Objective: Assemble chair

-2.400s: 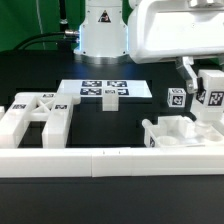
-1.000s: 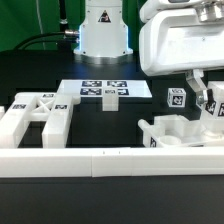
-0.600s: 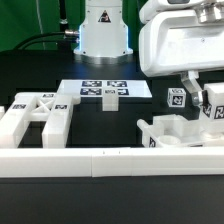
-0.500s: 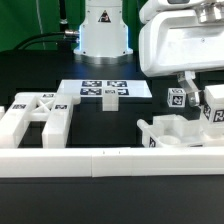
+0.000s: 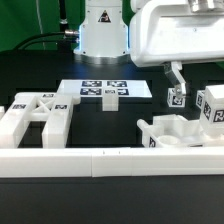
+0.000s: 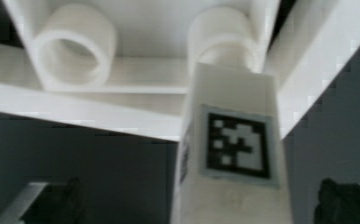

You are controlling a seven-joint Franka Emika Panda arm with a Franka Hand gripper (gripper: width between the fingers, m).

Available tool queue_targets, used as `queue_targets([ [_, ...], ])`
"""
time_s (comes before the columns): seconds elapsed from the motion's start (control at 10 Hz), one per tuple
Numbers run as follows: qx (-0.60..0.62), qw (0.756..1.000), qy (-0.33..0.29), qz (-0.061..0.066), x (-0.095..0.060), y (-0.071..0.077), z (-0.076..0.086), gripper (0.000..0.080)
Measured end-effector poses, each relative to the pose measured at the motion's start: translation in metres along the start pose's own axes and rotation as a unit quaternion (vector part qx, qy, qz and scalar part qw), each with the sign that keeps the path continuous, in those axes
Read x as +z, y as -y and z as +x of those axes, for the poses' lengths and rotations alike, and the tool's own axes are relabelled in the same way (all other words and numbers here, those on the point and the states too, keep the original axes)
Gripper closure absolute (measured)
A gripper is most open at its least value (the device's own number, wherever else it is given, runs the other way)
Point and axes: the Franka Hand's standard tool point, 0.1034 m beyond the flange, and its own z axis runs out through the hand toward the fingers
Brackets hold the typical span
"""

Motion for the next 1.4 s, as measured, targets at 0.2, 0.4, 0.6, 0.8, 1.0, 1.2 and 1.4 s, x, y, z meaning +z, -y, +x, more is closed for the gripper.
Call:
queue_targets([
  [0.2,0.001,1.000,0.007,0.003,-0.008,-0.002,0.009,0.0150],
  [0.4,0.001,1.000,0.018,0.007,-0.006,0.000,0.006,0.0150],
  [0.6,0.003,1.000,0.026,0.009,-0.004,0.001,0.003,0.0150],
  [0.8,0.004,0.995,0.093,0.031,-0.001,0.009,0.004,0.0150],
  [1.0,0.005,0.988,0.146,0.048,0.004,0.010,0.005,0.0150],
  [1.2,0.003,0.971,0.227,0.072,0.005,0.013,0.000,0.0150],
  [1.4,0.001,0.964,0.252,0.081,0.008,0.012,0.002,0.0150],
])
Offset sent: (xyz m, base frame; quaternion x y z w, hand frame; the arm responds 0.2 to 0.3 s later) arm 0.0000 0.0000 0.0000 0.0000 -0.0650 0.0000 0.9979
